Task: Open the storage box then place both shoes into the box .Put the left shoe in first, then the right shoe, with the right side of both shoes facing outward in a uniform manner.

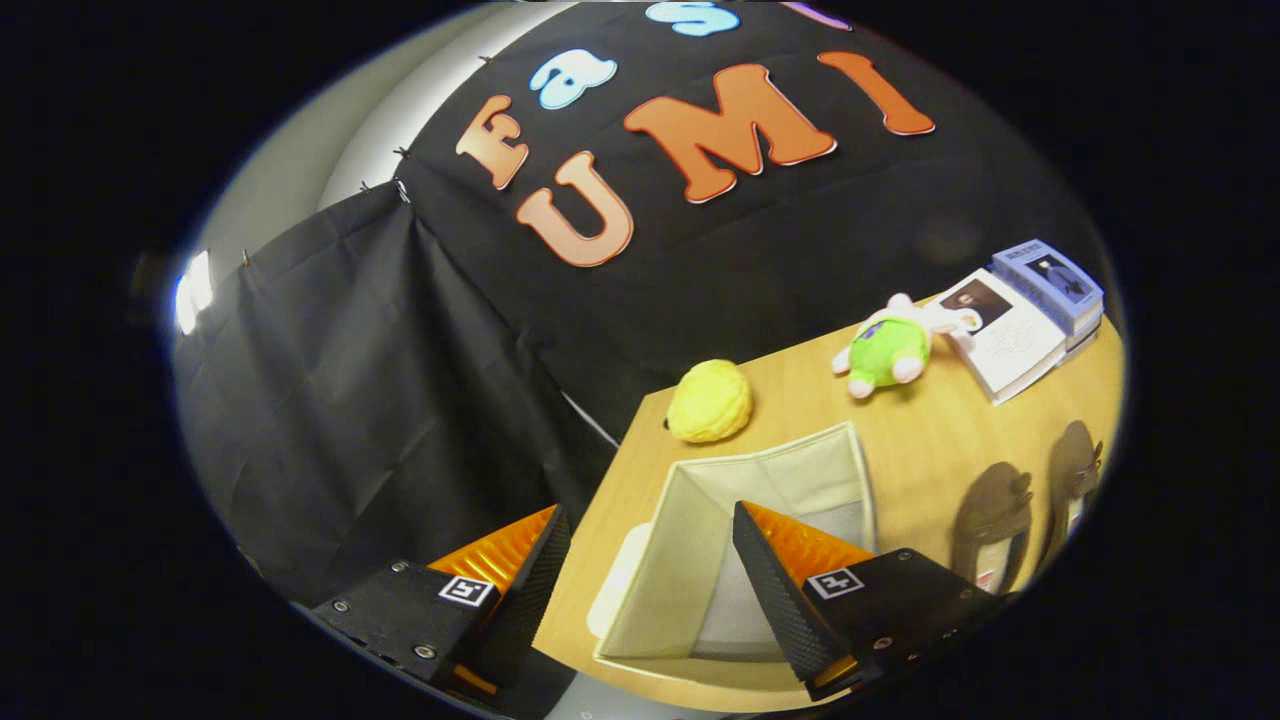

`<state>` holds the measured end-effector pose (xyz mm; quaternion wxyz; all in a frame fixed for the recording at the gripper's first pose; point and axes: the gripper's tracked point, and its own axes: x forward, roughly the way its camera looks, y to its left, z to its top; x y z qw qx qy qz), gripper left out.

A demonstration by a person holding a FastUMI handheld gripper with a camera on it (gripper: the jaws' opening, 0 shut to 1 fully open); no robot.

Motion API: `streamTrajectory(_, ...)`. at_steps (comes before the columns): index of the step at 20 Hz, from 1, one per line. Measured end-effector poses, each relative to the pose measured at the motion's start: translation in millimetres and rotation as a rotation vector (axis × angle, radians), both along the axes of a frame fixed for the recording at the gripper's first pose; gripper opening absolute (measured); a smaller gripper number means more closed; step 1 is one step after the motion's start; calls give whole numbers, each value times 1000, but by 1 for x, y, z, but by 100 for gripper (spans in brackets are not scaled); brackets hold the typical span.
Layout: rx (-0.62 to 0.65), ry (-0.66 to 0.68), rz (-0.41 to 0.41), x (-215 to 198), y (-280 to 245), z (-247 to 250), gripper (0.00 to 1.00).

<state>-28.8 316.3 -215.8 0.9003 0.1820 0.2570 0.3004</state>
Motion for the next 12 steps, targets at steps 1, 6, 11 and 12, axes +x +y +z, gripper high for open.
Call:
streamTrajectory(1,-22,-7,-33,4,-19,-5,98)
streamTrajectory(6,-104,-17,-181,17,-108,-29,98)
streamTrajectory(11,-195,-11,-304,21,-184,-58,98)
streamTrajectory(12,-213,-5,-324,20,-198,-66,98)
